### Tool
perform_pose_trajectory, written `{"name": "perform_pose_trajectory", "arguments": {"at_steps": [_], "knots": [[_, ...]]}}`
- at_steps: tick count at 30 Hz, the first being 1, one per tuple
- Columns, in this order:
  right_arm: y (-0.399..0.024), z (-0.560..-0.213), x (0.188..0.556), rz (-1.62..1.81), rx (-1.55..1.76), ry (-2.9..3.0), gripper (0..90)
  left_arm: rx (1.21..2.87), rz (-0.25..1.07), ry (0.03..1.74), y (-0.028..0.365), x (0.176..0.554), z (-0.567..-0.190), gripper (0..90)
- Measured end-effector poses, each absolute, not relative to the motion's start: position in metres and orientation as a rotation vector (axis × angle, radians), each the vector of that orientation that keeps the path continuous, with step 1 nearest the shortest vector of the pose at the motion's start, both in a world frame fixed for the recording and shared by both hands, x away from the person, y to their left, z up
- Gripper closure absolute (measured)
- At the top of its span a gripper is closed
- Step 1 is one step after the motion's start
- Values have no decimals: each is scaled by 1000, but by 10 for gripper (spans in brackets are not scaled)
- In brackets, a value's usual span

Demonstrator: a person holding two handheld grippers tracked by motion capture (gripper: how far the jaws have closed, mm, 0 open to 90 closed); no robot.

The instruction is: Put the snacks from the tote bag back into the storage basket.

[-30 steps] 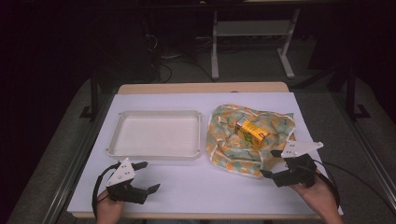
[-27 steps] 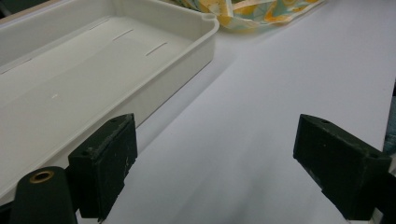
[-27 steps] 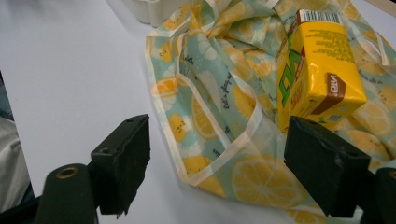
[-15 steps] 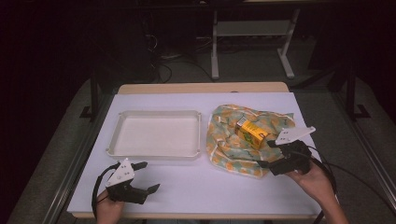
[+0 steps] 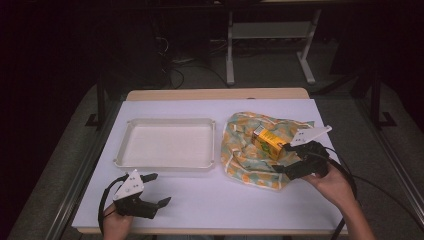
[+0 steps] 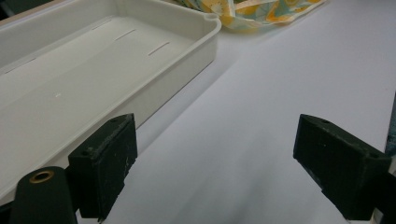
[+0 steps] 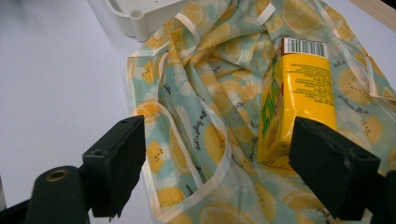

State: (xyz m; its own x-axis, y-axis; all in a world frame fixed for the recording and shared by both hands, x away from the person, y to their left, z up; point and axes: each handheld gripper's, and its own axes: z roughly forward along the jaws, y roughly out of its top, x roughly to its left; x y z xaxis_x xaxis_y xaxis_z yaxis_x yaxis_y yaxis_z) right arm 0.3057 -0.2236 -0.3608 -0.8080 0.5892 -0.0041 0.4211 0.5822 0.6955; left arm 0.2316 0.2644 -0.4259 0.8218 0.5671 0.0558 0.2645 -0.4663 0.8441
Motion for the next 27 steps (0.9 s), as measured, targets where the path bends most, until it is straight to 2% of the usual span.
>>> {"name": "perform_pose_trajectory", "arguments": {"at_steps": [17,27], "knots": [[-224,-351,330,1033,901,2571,160,2076,406,616,264,231,-425,133],[-228,-361,348,981,978,2569,172,2078,410,609,264,231,-425,133]]}}
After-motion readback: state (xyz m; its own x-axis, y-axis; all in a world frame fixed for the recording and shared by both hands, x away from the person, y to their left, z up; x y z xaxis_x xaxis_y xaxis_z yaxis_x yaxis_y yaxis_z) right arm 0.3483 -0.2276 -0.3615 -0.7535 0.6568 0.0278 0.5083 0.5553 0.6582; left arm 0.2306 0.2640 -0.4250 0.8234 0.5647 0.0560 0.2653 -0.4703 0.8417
